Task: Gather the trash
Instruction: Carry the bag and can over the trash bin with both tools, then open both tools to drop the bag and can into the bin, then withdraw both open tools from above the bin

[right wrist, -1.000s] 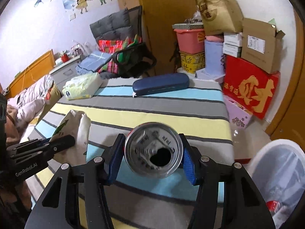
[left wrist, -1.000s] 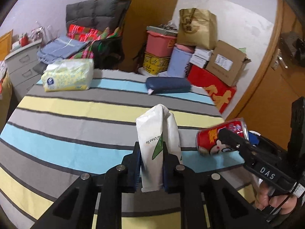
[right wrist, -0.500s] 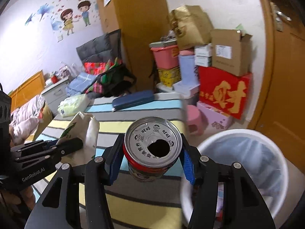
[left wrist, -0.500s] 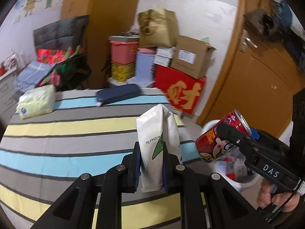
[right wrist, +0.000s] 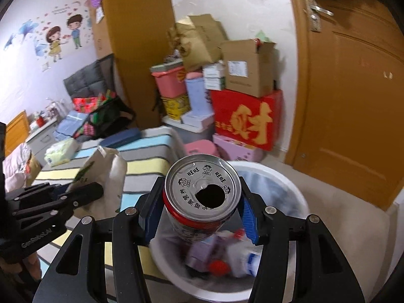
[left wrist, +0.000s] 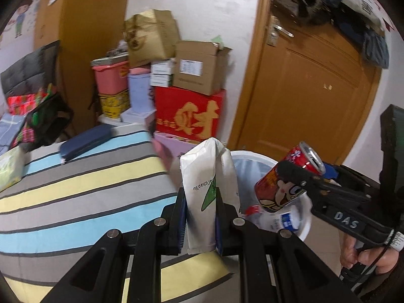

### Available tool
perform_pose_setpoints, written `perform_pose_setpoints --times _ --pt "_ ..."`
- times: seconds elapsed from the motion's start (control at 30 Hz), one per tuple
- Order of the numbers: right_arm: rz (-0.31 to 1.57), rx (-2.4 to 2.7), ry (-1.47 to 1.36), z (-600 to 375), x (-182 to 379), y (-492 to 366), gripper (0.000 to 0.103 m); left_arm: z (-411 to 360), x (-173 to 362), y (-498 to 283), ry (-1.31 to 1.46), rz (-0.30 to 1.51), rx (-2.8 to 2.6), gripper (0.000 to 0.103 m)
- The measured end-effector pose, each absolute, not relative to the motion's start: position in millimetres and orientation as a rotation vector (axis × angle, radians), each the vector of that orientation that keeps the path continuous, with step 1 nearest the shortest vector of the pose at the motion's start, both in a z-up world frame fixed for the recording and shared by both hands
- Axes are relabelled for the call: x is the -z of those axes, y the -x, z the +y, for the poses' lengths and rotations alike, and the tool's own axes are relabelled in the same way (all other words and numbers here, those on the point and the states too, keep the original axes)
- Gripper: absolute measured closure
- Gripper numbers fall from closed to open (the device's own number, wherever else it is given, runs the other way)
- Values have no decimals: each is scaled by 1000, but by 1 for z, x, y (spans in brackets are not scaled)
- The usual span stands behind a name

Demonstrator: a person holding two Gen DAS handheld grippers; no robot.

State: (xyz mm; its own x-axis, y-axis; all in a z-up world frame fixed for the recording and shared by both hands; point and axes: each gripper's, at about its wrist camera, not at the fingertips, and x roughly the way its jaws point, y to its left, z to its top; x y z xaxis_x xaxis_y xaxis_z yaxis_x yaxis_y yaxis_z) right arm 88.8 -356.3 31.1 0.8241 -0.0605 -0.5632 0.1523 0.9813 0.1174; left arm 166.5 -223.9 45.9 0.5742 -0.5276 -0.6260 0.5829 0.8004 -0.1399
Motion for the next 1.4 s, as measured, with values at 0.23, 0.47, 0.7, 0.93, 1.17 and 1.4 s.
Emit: perform_pose_setpoints --times 0.23,0.47,0.7,0.93,1.17,1.4 --pt "673 190 -167 -385 -8 -91 48 -268 -29 -166 -133 747 699 84" --pt "747 185 -242 -407 7 -97 47 -288 -13 -171 -140 781 727 79" --pt "712 236 -219 -411 3 -87 40 -285 -12 -176 -122 784 713 54" --pt "681 224 -243 -404 -2 -77 40 -271 -18 -167 -121 758 660 54" --pt "617 243 -165 -371 -13 -49 40 -243 -29 -137 -134 691 584 53" --pt "564 254 -218 -354 -18 -20 40 -208 -39 -100 -107 626 550 43"
